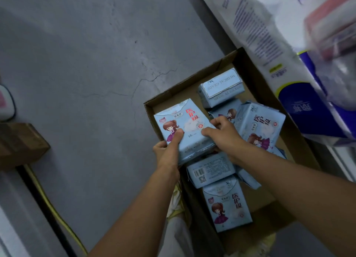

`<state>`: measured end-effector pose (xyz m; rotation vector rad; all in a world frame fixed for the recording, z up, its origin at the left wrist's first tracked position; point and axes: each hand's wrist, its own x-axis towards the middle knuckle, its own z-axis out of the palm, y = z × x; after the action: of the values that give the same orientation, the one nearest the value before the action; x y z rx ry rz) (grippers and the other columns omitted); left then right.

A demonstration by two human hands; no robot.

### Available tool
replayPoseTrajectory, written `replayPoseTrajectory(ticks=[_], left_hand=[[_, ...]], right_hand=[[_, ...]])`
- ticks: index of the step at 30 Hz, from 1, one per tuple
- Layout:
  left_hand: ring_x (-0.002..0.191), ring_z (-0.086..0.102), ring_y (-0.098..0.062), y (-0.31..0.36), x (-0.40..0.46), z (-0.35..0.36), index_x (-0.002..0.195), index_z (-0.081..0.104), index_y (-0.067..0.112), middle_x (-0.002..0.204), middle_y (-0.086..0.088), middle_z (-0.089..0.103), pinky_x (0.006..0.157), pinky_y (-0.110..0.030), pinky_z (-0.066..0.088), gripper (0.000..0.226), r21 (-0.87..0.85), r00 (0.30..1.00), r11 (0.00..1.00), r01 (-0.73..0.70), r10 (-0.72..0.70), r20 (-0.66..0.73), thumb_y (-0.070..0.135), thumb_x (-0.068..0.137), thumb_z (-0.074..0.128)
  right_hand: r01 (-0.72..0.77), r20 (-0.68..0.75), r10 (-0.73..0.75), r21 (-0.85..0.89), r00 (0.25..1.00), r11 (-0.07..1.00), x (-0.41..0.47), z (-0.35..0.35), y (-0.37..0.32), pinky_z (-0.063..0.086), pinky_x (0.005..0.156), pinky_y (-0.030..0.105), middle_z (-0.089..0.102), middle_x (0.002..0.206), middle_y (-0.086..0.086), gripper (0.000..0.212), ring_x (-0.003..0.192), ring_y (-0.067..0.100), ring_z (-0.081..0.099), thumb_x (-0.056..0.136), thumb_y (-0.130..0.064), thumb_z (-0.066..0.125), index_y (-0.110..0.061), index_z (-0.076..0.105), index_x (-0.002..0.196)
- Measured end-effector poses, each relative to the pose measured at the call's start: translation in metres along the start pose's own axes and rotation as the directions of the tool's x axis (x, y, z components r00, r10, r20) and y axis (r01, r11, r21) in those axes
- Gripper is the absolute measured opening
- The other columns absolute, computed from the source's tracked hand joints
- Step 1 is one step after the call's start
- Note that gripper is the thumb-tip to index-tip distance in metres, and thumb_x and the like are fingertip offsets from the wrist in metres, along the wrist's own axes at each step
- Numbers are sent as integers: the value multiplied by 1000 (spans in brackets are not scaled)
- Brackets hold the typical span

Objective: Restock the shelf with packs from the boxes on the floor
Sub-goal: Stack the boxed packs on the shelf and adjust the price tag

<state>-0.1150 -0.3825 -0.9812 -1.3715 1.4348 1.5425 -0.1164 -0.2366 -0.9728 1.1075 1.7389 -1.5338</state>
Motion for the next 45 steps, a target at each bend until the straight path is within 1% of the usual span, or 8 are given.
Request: replayPoseTrajectory(ticks=[3,10,15,19,25,32,38,45], left_hand=[[92,73,-30,5,-7,-2,129,56,8,108,-14,73,72,-45,61,84,-97,996,995,36,-28,84,36,56,89],[77,75,-22,-2,-16,-6,125,60,9,101,-11,76,57,-35,61,53,-112,994,994,11,2,113,30,81,77],[69,74,-19,-17,-26,-9,122,63,10,93,-8,77,57,-35,61,47,-138,992,990,10,7,125,32,82,75],[78,74,-21,-34,-32,-13,127,60,9,105,-10,75,59,-35,61,56,-144,993,990,1,16,117,34,80,76],[95,72,-27,-58,-41,-27,128,60,13,107,-8,75,76,-43,58,74,-159,990,987,-33,54,129,40,62,80],[101,71,-28,-95,-45,-53,128,61,15,110,-7,74,91,-50,55,70,-231,986,970,-80,111,125,37,65,81],[105,70,-28,-142,-52,-75,134,55,17,116,-7,72,64,-34,59,77,-271,987,957,-109,135,81,38,65,82],[110,67,-30,-177,-24,-85,139,50,15,119,-7,71,98,-56,50,94,-254,962,942,-220,252,105,38,56,89]], right_hand=[[111,73,-104,-93,992,990,-5,-17,-10,48,91,41,57,102,2,19,98,20,57,96,-27,55,-14,53,109],[334,-99,-391,-359,915,871,-13,-64,5,46,76,38,63,91,4,19,84,21,59,100,-22,46,-11,61,97],[316,-165,-390,-349,906,882,-23,-97,28,55,77,52,64,82,2,13,77,26,64,99,-19,47,-15,60,98],[303,-210,-387,-342,898,890,-33,-110,44,54,75,38,63,79,-8,11,74,7,63,98,-14,48,-12,59,103],[285,-243,-388,-371,889,884,-49,-123,76,56,73,38,59,104,0,5,97,19,60,97,-17,51,-16,55,99],[293,-151,-405,-475,902,830,-79,-111,140,56,68,51,63,80,3,19,76,21,63,97,-27,52,-18,57,81],[142,65,-126,-439,990,887,-100,-94,202,41,56,24,61,76,2,12,70,16,57,94,-17,58,-9,61,87],[-174,11,189,-338,982,925,-71,-71,256,45,78,31,60,110,6,29,97,20,57,96,-29,56,-10,54,118]])
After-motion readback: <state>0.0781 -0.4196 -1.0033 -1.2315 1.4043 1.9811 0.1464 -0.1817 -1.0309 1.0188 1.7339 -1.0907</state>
